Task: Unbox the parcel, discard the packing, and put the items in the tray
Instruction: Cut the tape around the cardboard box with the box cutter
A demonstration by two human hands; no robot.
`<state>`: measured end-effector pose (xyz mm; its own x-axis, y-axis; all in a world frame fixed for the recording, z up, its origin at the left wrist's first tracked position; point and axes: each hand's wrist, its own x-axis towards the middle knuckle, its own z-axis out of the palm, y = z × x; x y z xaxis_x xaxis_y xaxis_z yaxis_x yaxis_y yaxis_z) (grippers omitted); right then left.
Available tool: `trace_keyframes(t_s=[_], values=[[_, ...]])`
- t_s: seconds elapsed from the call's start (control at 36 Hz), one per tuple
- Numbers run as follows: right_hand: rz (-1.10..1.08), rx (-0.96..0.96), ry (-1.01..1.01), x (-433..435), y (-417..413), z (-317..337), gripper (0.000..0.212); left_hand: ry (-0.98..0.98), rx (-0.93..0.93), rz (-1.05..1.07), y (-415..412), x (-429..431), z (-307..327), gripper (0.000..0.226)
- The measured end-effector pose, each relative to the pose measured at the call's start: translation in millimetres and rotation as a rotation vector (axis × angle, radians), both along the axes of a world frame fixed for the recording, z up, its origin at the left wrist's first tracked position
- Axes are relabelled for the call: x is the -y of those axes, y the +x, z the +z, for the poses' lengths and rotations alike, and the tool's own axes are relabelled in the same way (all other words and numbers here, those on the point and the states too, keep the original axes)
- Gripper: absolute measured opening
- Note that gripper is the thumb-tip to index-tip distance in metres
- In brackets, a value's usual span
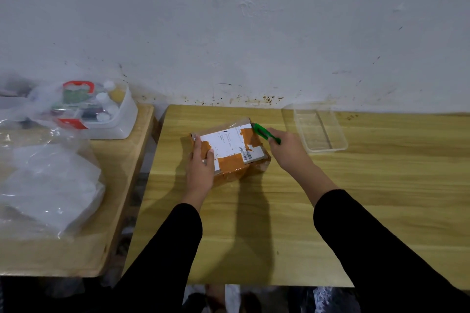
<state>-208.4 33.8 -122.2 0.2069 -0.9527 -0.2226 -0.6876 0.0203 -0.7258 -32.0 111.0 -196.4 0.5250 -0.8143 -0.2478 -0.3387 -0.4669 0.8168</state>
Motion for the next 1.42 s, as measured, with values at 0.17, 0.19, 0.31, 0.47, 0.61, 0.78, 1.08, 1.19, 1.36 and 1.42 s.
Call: trace_keyframes(t_s=[0.17, 0.19, 0.31, 0.47, 0.61, 0.78, 1.08, 1.19, 1.36, 1.42], values=[[0.008, -0.019, -0.028, -10.0, -7.8, 2.9, 0.034, 0.022, 0.031, 0.019, -3.5, -0.9, 2.0, 0.056], [0.009, -0.015, -0.028, -11.1, -8.2, 3.0, 0.034, 0.021, 0.031, 0.019, -4.0, -1.4, 2.5, 0.056], [-0.003, -0.026, -0.013, -15.8, -10.8, 1.8, 0.036, 0.025, 0.021, 0.022, -6.6, -2.6, 5.0, 0.056], [-0.007, -0.007, -0.025, -33.7, -18.0, -0.8, 0.035, 0.042, 0.043, 0.033, -8.8, -1.9, 4.0, 0.056], [-0.034, 0.029, -0.024, -46.7, -25.8, -4.3, 0.037, 0.054, 0.068, 0.033, -7.4, -2.3, 3.7, 0.056], [-0.095, 0.041, -0.029, -61.8, -34.8, -5.1, 0.036, 0.066, 0.055, 0.014, -7.9, -1.9, 7.2, 0.055], [-0.26, 0.211, -0.103, -78.1, -58.4, -2.9, 0.033, -0.002, 0.127, 0.044, -17.1, -18.7, 23.4, 0.059], [-0.273, 0.233, -0.121, -66.3, -55.3, 0.1, 0.034, 0.01, 0.312, 0.008, -8.8, -15.1, 28.2, 0.059], [-0.225, 0.215, -0.142, -54.7, -42.8, -5.5, 0.033, 0.048, 0.594, -0.329, 2.7, 10.1, 35.2, 0.061], [-0.217, 0.208, -0.139, -52.0, -39.8, -9.7, 0.034, 0.116, 0.69, -0.449, 8.0, 18.3, 30.2, 0.062]])
